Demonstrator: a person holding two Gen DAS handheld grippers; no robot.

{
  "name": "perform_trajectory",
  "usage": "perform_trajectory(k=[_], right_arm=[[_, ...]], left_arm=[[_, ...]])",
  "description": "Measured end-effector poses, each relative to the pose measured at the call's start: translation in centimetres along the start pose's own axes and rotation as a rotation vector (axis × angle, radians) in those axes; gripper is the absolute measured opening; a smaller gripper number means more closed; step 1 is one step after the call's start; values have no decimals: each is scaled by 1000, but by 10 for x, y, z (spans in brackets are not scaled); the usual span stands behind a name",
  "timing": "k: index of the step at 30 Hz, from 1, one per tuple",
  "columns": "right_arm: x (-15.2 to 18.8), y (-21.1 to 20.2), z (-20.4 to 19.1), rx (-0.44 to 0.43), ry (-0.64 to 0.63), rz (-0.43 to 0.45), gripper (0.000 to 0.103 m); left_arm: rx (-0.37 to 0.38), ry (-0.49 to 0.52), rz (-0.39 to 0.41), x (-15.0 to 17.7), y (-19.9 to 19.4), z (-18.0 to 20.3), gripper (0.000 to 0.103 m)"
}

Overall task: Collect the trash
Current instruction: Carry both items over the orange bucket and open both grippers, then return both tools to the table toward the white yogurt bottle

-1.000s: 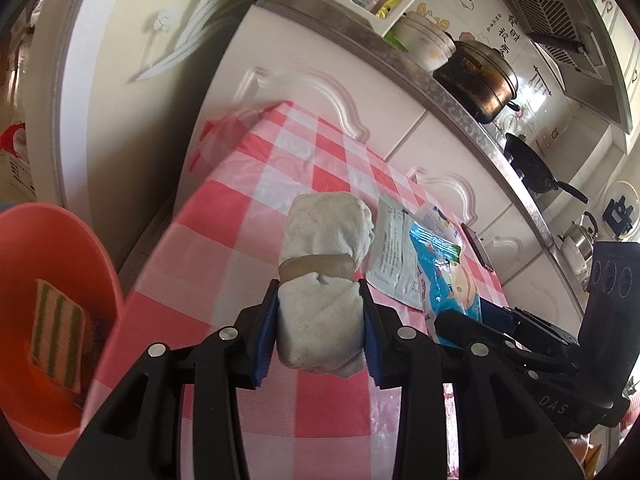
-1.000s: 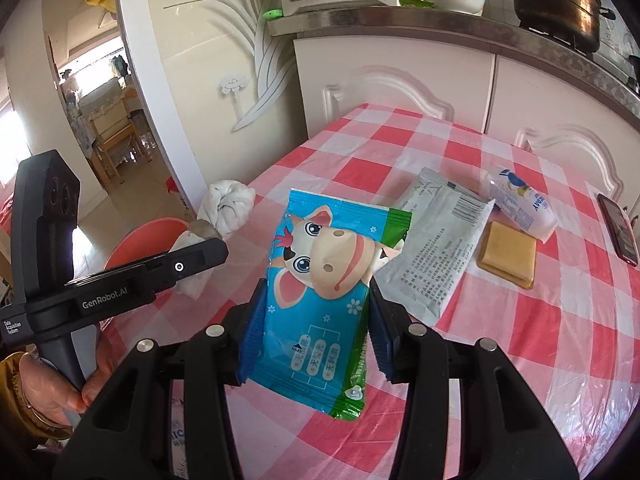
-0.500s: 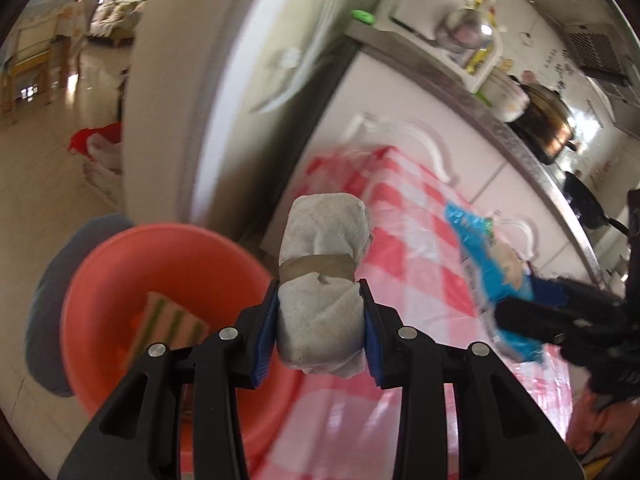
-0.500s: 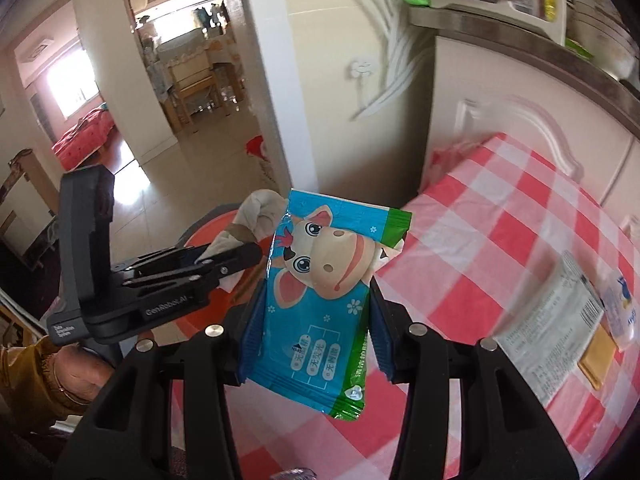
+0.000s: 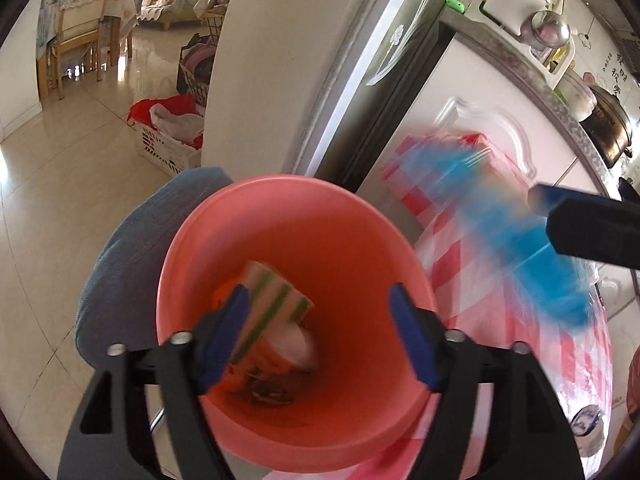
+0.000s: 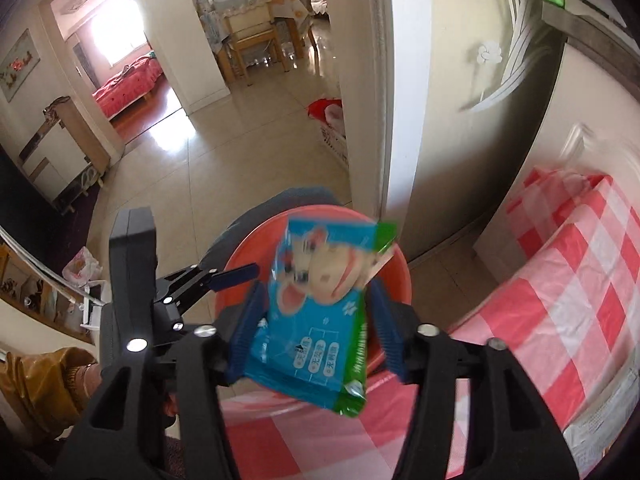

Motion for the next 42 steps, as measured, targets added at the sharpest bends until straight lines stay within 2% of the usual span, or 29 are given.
perform_trajectory(k=[2,6,11,14,19,26,29,35,37,42], right_arm=[[-2,2,-1,7,14,6,75],[5,-17,5,-7,73,71,80],[27,-68,20,32,152,183,87],[48,-99,27,67,192,240,88],[103,-152,36,142,288,349,90],[196,-195,49,242,424,428,90],[233,-204,48,231,480,466,90],[262,-198,19,158,426,487,90],[265,-186,9,116,384,467,90],[265,-162,-12,107,269,408,90]], left_arm=[[-30,8,-22,1,4,-3,82],[-27,-27,-10,3,-1,-15,87],[-46,14,42,-2,-17,-10,90],[-32,38,59,-6,-31,-1,90],[32,106,90,-4,-57,24,91],[166,222,77,15,-93,72,91],[196,286,77,25,-107,92,91],[247,338,46,41,-127,116,91],[255,345,24,46,-132,121,91],[258,358,2,53,-145,126,91]])
Point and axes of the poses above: each gripper's, at about its wrist camera, not at the fingertips, and y roughly the way its jaws point, z to its right, x to its underside, the point moved 1 cm from there along y, roughly the way its jaws point, and after that the axes turned 11 degrees about -x, right-handed, at the moved point
